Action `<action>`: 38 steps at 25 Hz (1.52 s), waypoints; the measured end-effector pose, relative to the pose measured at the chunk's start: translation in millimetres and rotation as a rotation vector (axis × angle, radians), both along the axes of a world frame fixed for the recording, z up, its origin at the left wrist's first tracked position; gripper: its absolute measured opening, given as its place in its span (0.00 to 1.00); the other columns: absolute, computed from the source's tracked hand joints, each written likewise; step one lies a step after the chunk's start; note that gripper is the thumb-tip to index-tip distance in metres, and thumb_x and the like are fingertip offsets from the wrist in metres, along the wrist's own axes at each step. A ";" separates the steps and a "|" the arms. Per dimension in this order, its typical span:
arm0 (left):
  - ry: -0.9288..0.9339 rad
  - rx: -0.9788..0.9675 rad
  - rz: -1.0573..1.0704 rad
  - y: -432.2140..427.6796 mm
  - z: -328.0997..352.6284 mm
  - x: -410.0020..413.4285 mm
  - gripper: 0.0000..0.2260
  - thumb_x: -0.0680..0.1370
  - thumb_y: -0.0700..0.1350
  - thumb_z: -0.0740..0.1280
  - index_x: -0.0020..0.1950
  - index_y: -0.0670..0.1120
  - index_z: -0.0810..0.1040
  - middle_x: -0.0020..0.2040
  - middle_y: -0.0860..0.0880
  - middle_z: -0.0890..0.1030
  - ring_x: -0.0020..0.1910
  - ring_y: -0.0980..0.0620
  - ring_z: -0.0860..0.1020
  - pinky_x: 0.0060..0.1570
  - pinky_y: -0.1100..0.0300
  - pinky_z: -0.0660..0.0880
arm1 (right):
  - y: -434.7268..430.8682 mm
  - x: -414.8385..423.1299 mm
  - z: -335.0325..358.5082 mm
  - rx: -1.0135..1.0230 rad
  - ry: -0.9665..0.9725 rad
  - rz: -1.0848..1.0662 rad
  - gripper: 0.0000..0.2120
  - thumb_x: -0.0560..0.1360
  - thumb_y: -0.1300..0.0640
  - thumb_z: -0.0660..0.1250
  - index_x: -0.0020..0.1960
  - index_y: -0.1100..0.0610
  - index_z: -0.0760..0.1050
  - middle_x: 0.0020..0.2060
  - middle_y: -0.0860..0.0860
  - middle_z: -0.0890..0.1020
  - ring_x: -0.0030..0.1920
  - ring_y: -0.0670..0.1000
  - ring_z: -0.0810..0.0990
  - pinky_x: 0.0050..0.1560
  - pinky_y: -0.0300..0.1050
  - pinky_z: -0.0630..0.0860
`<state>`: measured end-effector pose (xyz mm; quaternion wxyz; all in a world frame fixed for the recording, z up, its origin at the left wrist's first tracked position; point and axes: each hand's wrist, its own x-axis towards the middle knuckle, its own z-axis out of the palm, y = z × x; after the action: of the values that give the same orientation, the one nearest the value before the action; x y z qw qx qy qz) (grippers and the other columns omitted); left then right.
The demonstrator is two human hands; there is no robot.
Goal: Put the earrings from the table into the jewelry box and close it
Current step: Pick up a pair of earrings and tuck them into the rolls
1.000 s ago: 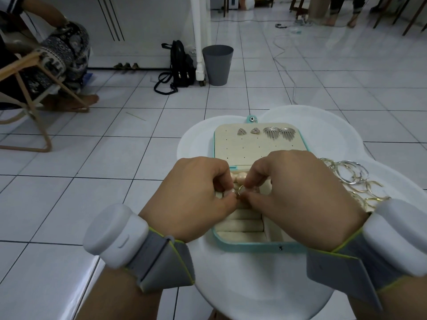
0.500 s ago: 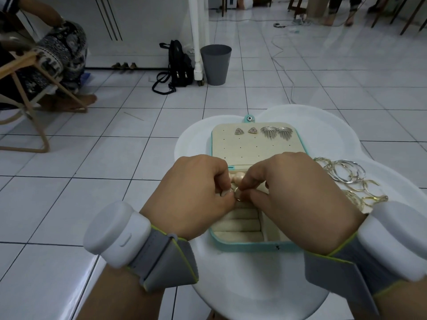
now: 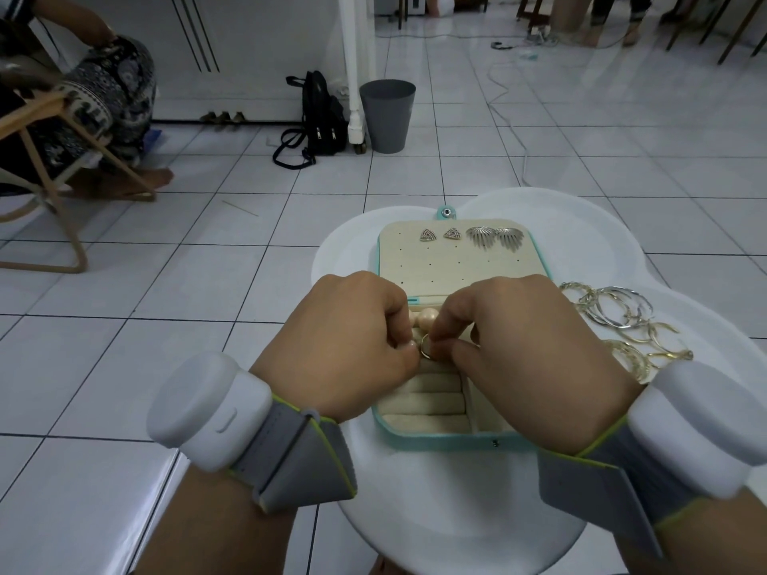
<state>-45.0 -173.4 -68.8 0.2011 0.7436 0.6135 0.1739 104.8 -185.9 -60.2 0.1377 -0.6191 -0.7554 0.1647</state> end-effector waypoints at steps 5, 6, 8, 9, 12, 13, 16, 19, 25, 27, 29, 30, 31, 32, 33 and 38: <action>0.012 -0.010 -0.016 -0.4 1.7 1.1 0.03 0.69 0.46 0.70 0.37 0.49 0.82 0.33 0.53 0.81 0.34 0.57 0.76 0.37 0.63 0.74 | 0.2 -0.7 -1.3 0.009 -0.041 0.024 0.04 0.72 0.53 0.67 0.44 0.46 0.80 0.43 0.48 0.82 0.45 0.51 0.78 0.45 0.45 0.75; -0.011 -0.035 -0.022 -0.1 2.7 -2.1 0.03 0.70 0.46 0.70 0.38 0.50 0.83 0.31 0.54 0.80 0.33 0.58 0.76 0.36 0.64 0.74 | 0.1 -0.1 -1.0 0.001 -0.026 0.026 0.04 0.72 0.53 0.67 0.44 0.46 0.80 0.43 0.48 0.82 0.44 0.51 0.78 0.46 0.45 0.75; -0.069 -0.091 -0.031 0.7 4.4 -9.6 0.04 0.71 0.46 0.69 0.39 0.52 0.83 0.32 0.55 0.82 0.33 0.59 0.78 0.37 0.66 0.75 | 0.1 1.8 0.0 -0.005 0.024 0.017 0.04 0.71 0.53 0.67 0.43 0.46 0.81 0.41 0.47 0.82 0.43 0.51 0.78 0.46 0.47 0.77; -0.089 -0.103 -0.033 1.3 4.5 -12.8 0.04 0.71 0.46 0.69 0.40 0.53 0.84 0.33 0.55 0.82 0.34 0.59 0.78 0.37 0.67 0.75 | 0.3 3.6 0.0 -0.003 0.046 0.014 0.04 0.71 0.53 0.67 0.41 0.46 0.81 0.39 0.47 0.83 0.42 0.50 0.79 0.46 0.48 0.77; -0.120 -0.091 -0.023 3.6 3.0 -17.1 0.02 0.70 0.46 0.71 0.39 0.53 0.84 0.31 0.55 0.82 0.33 0.62 0.78 0.34 0.72 0.72 | 2.1 8.3 0.0 -0.008 0.106 0.025 0.04 0.70 0.53 0.68 0.40 0.47 0.81 0.33 0.45 0.82 0.38 0.46 0.78 0.42 0.47 0.77; -0.124 -0.085 -0.019 4.3 2.5 -17.1 0.02 0.69 0.46 0.72 0.39 0.52 0.84 0.31 0.56 0.82 0.33 0.62 0.77 0.34 0.73 0.71 | 2.3 9.1 0.5 -0.017 0.128 0.024 0.04 0.70 0.54 0.69 0.40 0.47 0.82 0.32 0.44 0.81 0.37 0.45 0.77 0.41 0.46 0.77; -0.134 -0.072 -0.010 5.9 1.1 -17.6 0.01 0.69 0.47 0.72 0.38 0.52 0.83 0.29 0.56 0.81 0.31 0.62 0.77 0.32 0.75 0.70 | 3.7 11.1 1.0 -0.038 0.163 0.020 0.04 0.70 0.55 0.70 0.41 0.47 0.82 0.33 0.41 0.80 0.37 0.42 0.75 0.40 0.38 0.74; -0.136 -0.081 -0.016 5.3 0.9 -17.5 0.01 0.68 0.48 0.73 0.38 0.52 0.83 0.30 0.57 0.82 0.30 0.64 0.77 0.32 0.73 0.71 | 6.1 13.2 1.7 -0.020 0.159 0.024 0.04 0.70 0.55 0.70 0.41 0.47 0.82 0.30 0.40 0.80 0.33 0.39 0.75 0.37 0.27 0.69; -0.076 -0.071 -0.003 3.2 1.7 -12.4 0.03 0.68 0.50 0.73 0.39 0.53 0.83 0.29 0.56 0.81 0.31 0.62 0.77 0.39 0.62 0.77 | 2.7 8.7 -2.3 -0.006 0.130 0.013 0.05 0.69 0.48 0.70 0.43 0.47 0.82 0.34 0.44 0.82 0.36 0.43 0.77 0.40 0.44 0.77; -0.040 -0.053 0.002 2.4 2.3 -10.0 0.03 0.69 0.50 0.72 0.39 0.53 0.83 0.29 0.56 0.81 0.33 0.61 0.78 0.41 0.59 0.78 | 2.6 6.7 -3.0 0.014 0.100 0.010 0.06 0.69 0.47 0.70 0.44 0.47 0.82 0.36 0.45 0.83 0.38 0.46 0.77 0.42 0.47 0.77; -0.032 -0.044 0.015 1.9 2.5 -8.9 0.03 0.68 0.50 0.72 0.39 0.52 0.82 0.28 0.56 0.80 0.33 0.61 0.78 0.41 0.59 0.78 | 3.9 6.8 -3.0 0.019 0.088 0.002 0.06 0.69 0.47 0.70 0.44 0.47 0.82 0.37 0.46 0.83 0.38 0.47 0.77 0.43 0.48 0.77; -0.041 -0.044 0.025 1.8 2.5 -8.8 0.03 0.68 0.50 0.72 0.38 0.52 0.82 0.28 0.56 0.80 0.32 0.61 0.78 0.41 0.59 0.78 | 4.4 6.9 -2.9 0.018 0.085 -0.002 0.06 0.69 0.47 0.69 0.44 0.47 0.82 0.37 0.46 0.83 0.39 0.47 0.78 0.44 0.48 0.77; -0.049 -0.046 0.033 1.9 2.6 -8.5 0.02 0.68 0.49 0.72 0.37 0.52 0.82 0.27 0.56 0.80 0.32 0.61 0.77 0.41 0.59 0.78 | 4.6 7.1 -2.8 0.016 0.083 -0.003 0.06 0.69 0.47 0.69 0.44 0.47 0.82 0.38 0.47 0.83 0.39 0.48 0.78 0.44 0.48 0.77; -0.053 -0.048 0.040 1.9 2.5 -7.9 0.02 0.68 0.49 0.72 0.37 0.52 0.82 0.27 0.56 0.80 0.31 0.61 0.77 0.40 0.59 0.78 | 4.4 7.3 -2.6 0.013 0.084 -0.003 0.06 0.70 0.47 0.69 0.44 0.47 0.82 0.38 0.47 0.83 0.40 0.48 0.78 0.45 0.48 0.77; -0.051 -0.049 0.044 1.7 2.7 -7.1 0.02 0.68 0.49 0.72 0.36 0.52 0.82 0.28 0.56 0.81 0.31 0.61 0.77 0.40 0.58 0.78 | 4.2 7.4 -2.7 0.010 0.082 -0.003 0.06 0.70 0.48 0.69 0.44 0.48 0.82 0.39 0.47 0.83 0.40 0.48 0.78 0.45 0.48 0.77; 0.005 -0.044 0.033 -0.2 5.4 -1.0 0.01 0.68 0.48 0.71 0.36 0.52 0.81 0.28 0.56 0.80 0.35 0.57 0.78 0.43 0.55 0.79 | 3.9 5.3 -3.5 0.002 0.062 -0.008 0.06 0.70 0.47 0.69 0.43 0.47 0.81 0.40 0.47 0.83 0.42 0.49 0.78 0.47 0.48 0.77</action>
<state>-45.9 -173.6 -63.4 0.2131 0.7291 0.6300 0.1618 110.1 -182.0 -63.7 0.1623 -0.6165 -0.7486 0.1823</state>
